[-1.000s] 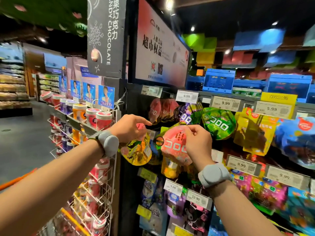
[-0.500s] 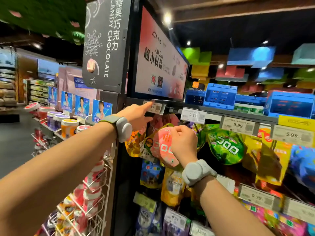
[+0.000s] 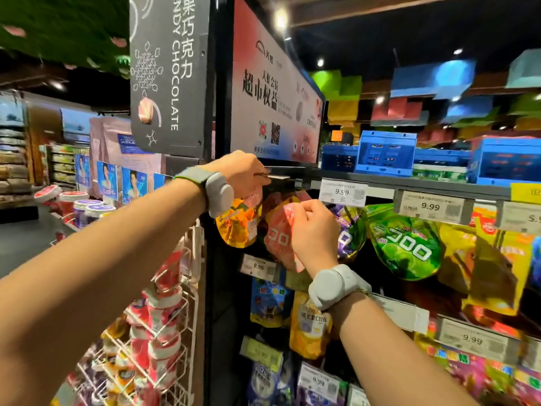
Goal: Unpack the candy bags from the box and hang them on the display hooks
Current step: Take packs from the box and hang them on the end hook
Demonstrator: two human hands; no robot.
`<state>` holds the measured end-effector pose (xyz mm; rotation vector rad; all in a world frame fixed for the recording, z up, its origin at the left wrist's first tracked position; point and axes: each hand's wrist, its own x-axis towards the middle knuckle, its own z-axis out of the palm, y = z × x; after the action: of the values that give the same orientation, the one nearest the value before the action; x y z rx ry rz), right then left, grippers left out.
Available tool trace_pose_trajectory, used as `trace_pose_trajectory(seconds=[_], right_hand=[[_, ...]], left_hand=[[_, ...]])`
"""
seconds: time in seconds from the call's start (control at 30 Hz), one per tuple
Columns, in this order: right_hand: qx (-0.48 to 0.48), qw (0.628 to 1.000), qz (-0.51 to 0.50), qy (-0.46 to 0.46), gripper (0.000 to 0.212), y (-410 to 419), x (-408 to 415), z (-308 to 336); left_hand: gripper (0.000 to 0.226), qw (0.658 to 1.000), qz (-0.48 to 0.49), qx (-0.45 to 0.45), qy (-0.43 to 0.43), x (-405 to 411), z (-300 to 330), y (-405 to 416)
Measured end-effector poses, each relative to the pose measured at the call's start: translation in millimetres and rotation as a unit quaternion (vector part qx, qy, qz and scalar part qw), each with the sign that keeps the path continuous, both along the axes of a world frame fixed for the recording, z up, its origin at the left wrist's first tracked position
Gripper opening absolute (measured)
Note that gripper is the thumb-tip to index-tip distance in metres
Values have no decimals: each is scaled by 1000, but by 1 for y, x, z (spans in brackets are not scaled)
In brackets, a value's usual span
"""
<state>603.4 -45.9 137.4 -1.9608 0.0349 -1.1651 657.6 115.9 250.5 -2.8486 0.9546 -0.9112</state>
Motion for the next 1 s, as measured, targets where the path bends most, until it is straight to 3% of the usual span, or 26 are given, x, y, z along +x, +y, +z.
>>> trace_pose_trajectory(seconds=[0.1, 0.27, 0.5, 0.8, 0.93, 1.0], right_hand=[[5, 999, 39, -21, 24, 8, 3, 5], [5, 998, 54, -19, 21, 23, 30, 9], [14, 998, 25, 64, 18, 26, 70, 28], [81, 989, 42, 116, 30, 25, 91, 25], [13, 997, 24, 69, 26, 28, 80, 16], [23, 999, 25, 27, 24, 30, 72, 12]], left_hand=[[36, 997, 2, 82, -5, -3, 15, 0], [37, 991, 19, 132, 12, 6, 30, -1], [36, 991, 26, 131, 22, 13, 31, -2], [32, 995, -2, 97, 31, 31, 25, 0], [32, 995, -9, 90, 33, 32, 24, 2], [32, 995, -10, 89, 35, 31, 24, 2]])
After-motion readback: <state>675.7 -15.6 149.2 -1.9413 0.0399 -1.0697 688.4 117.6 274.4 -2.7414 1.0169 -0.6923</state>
